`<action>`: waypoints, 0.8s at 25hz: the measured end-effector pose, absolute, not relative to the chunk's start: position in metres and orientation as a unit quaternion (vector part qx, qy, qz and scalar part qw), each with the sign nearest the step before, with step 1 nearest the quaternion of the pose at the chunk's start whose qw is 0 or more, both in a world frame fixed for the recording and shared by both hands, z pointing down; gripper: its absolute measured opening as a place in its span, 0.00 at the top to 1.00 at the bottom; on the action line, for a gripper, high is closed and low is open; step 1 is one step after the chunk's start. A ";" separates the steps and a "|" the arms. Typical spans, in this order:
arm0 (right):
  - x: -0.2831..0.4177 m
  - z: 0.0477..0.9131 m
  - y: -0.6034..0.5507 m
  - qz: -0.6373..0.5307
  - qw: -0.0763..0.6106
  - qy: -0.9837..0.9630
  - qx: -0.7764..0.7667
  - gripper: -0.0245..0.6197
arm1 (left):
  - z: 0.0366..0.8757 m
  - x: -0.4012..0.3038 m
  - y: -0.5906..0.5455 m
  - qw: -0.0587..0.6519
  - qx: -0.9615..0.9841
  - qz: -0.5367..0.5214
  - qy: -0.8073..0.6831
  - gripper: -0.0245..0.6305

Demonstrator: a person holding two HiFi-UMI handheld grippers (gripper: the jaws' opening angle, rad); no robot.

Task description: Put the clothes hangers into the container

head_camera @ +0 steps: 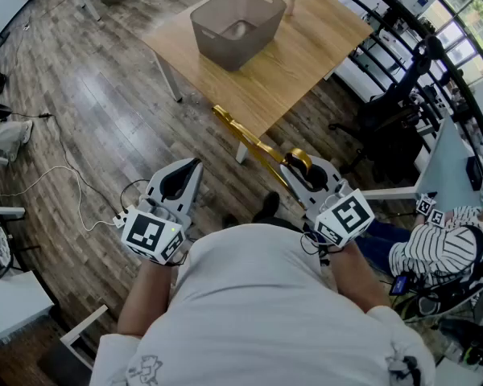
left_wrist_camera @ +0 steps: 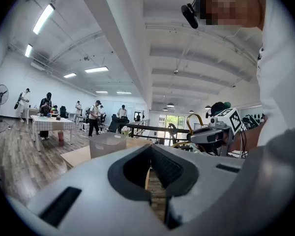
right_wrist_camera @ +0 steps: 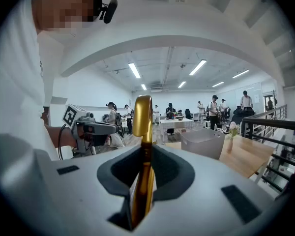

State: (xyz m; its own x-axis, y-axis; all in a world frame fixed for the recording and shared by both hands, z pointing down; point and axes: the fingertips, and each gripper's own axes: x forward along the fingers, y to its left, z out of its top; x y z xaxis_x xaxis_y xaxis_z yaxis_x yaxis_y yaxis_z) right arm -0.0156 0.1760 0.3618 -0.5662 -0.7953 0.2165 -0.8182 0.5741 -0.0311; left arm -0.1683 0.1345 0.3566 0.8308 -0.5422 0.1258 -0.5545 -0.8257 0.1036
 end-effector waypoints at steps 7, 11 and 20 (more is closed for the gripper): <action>-0.013 0.359 0.171 0.066 0.090 -0.882 0.458 0.86 | 0.351 -0.166 0.130 0.066 0.955 0.045 -0.286 0.95; -0.006 0.362 0.162 0.069 0.088 -0.883 0.455 0.86 | 0.354 -0.160 0.123 0.069 0.954 0.048 -0.289 0.95; 0.022 0.371 0.124 0.074 0.102 -0.887 0.444 0.86 | 0.359 -0.136 0.096 0.073 0.946 0.058 -0.310 0.95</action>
State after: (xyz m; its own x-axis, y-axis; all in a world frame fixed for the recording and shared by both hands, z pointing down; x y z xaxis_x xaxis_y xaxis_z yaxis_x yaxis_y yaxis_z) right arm 0.0219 0.1242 0.3711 -0.5855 -0.7721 0.2469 -0.8024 0.5955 -0.0407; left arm -0.1358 0.0956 0.3585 0.8010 -0.5781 0.1556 -0.5951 -0.7973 0.1010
